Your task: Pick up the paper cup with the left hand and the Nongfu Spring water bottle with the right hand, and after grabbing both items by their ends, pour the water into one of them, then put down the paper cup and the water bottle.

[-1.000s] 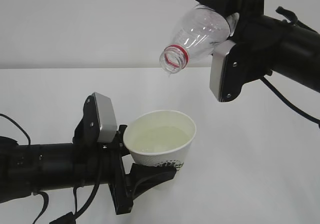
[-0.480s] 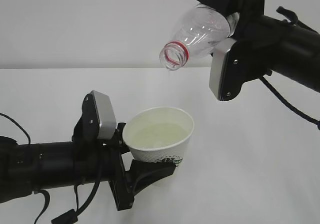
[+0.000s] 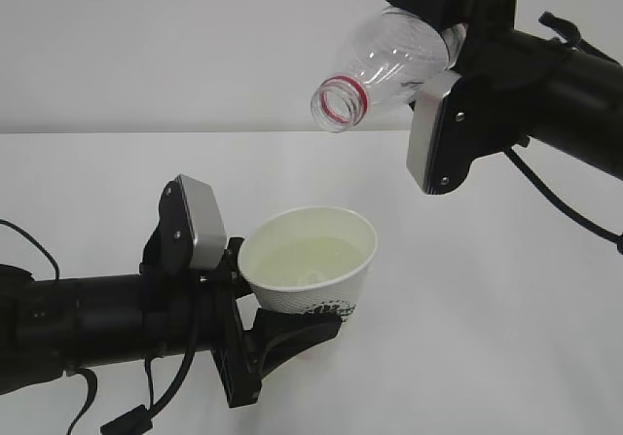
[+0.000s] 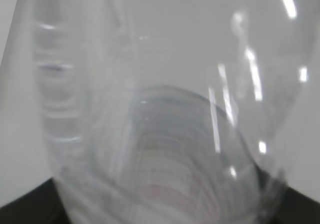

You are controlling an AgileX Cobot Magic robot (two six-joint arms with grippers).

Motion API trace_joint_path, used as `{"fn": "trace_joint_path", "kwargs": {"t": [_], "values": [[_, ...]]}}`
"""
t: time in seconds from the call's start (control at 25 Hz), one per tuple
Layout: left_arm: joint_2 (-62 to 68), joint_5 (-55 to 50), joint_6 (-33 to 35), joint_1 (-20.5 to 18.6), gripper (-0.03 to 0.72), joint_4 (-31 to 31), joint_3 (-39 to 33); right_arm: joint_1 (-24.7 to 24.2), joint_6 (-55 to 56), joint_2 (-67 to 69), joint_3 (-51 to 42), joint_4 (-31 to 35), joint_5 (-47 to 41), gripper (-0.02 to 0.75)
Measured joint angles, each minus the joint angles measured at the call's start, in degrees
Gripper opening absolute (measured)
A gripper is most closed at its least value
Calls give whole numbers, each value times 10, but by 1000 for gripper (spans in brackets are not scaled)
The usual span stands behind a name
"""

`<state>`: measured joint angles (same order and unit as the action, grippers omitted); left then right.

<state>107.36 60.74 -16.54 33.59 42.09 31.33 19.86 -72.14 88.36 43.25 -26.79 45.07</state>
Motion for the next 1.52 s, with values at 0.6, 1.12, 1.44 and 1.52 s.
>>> {"fn": "trace_joint_path", "kwargs": {"t": [0.6,1.12,1.44,1.52], "values": [[0,0,0,0,486,0,0,0,46,0,0,5,0,473],[0,0,0,0,486,0,0,0,104,0,0,15,0,473],[0,-1,0,0,486,0,0,0,168,0,0,30,0,473],[0,-1,0,0,486,0,0,0,181,0,0,30,0,473]]}}
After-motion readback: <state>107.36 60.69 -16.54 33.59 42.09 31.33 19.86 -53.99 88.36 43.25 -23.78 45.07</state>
